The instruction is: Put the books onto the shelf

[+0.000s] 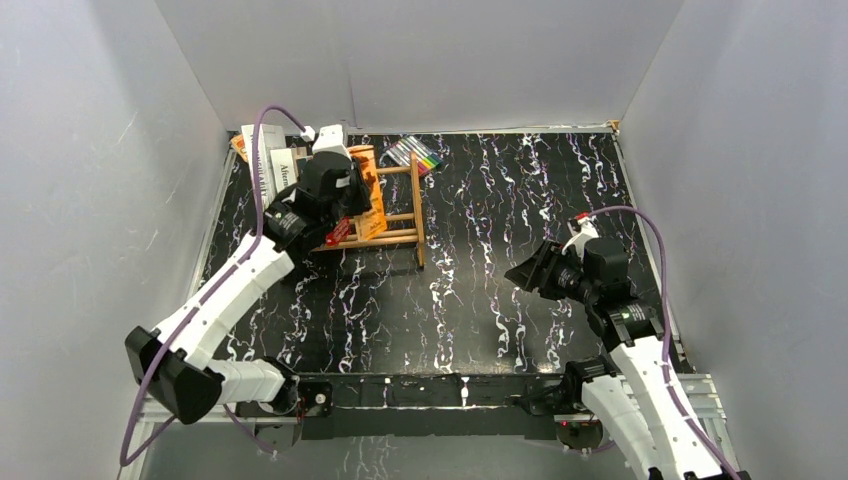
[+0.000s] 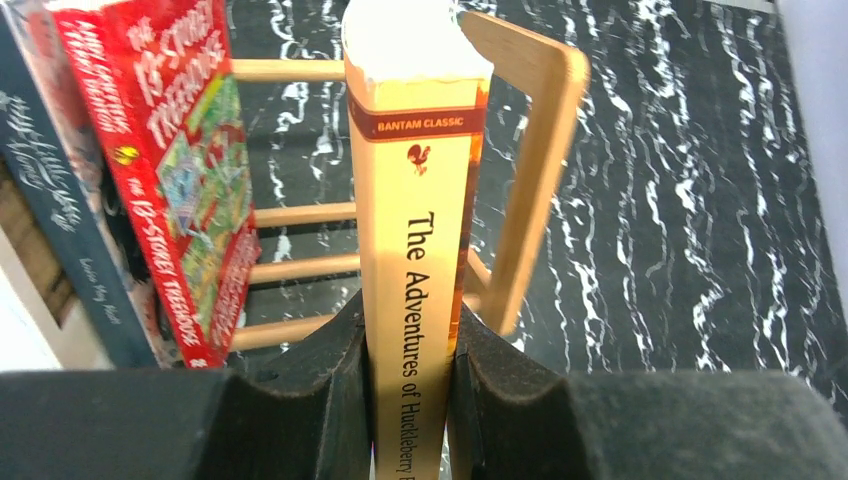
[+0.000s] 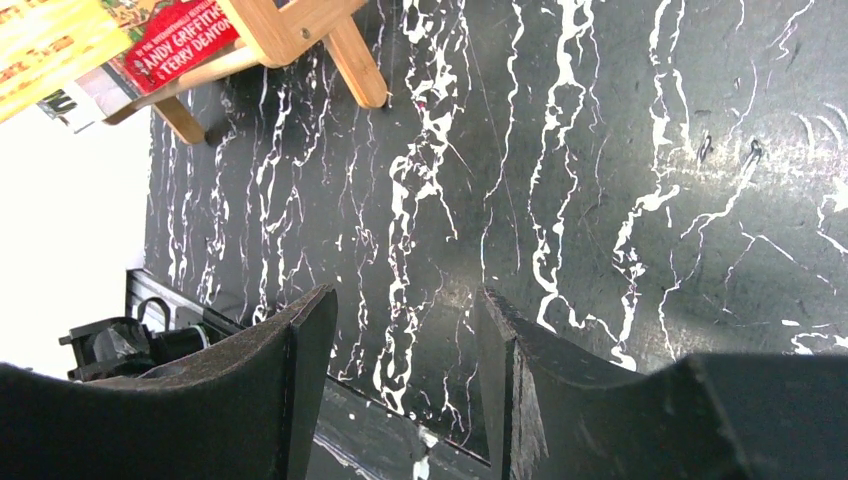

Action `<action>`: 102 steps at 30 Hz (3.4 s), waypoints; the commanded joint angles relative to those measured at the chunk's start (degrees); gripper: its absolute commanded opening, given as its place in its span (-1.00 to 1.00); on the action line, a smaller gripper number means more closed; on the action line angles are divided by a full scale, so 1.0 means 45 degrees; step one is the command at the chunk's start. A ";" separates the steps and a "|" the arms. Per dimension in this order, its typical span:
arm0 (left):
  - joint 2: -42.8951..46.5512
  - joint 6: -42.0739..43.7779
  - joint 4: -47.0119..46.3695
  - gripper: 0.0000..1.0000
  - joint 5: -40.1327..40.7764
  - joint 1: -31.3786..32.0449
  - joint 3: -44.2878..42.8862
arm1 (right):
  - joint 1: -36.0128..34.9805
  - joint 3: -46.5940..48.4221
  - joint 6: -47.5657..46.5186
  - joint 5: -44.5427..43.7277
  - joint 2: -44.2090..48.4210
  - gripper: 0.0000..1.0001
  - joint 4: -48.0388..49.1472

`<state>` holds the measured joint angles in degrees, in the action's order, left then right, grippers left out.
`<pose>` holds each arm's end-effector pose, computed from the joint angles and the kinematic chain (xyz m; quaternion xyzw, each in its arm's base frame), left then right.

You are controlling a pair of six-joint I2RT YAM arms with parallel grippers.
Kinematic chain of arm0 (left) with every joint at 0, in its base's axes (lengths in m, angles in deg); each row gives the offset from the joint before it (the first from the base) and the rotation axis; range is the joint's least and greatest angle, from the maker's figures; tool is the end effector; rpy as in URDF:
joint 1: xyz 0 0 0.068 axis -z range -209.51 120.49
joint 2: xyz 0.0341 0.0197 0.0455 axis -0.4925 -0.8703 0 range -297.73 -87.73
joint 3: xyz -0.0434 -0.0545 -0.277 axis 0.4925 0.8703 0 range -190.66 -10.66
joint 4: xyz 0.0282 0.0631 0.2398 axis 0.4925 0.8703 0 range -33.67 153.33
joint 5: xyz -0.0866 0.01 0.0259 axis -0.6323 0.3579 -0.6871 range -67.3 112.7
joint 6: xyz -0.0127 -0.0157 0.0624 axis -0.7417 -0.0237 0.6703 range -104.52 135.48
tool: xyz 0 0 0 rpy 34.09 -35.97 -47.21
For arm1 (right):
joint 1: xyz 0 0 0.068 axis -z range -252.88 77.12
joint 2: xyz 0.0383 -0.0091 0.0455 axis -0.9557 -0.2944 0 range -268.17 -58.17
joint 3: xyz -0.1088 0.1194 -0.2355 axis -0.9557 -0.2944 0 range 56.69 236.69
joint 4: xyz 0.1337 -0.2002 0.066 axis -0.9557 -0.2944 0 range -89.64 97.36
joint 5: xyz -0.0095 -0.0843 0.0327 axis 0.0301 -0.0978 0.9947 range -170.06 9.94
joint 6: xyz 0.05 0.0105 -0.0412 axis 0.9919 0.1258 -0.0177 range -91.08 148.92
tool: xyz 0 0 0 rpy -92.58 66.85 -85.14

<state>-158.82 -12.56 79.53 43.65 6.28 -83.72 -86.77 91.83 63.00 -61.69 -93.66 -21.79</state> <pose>0.2331 -0.1453 0.3995 -0.0476 0.8166 -0.1662 0.5507 0.1262 0.0480 0.2724 0.0703 0.8536 0.3282 0.3984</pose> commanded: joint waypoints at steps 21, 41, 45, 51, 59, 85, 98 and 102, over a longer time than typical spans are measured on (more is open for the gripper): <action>-0.3480 0.1498 -0.1137 -1.00 -0.1342 -0.3731 -0.1388 | 0.0015 -0.1577 -0.0100 0.0500 0.1574 0.24 0.1579; -0.3402 0.2599 -0.2949 -1.00 -0.0904 -0.3734 0.0746 | 0.0019 -0.1831 -0.0045 0.0467 0.1459 0.24 0.1668; -0.3518 0.2562 -0.3033 -0.97 -0.0700 -0.3730 0.0769 | 0.0016 -0.1870 -0.0036 0.0468 0.1525 0.24 0.1599; -0.3493 0.2462 -0.3508 -0.93 -0.0499 -0.3720 0.0836 | 0.0012 -0.2000 0.0003 0.0484 0.1668 0.24 0.1573; -0.3112 0.2659 -0.3498 -0.74 -0.0643 -0.3733 0.1704 | 0.0013 -0.2074 -0.0020 0.0482 0.1570 0.24 0.1616; -0.2656 0.1626 -0.1583 -0.21 -0.0081 -0.3735 -0.0084 | 0.0020 -0.2202 0.0063 0.0721 0.1284 0.24 0.1907; -0.0970 0.1013 -0.1020 -0.01 -0.2820 -0.3730 -0.1025 | 0.0002 -0.1980 -0.0073 0.0631 0.0811 0.24 0.1868; -0.0560 0.0859 -0.1003 0.09 -0.3907 -0.3734 -0.1258 | 0.0004 -0.1741 -0.0144 0.0488 0.0988 0.24 0.1798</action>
<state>-163.98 -7.79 73.94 32.66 -10.26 -87.02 -86.77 81.62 63.22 -59.00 -90.14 -15.21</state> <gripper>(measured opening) 0.526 0.621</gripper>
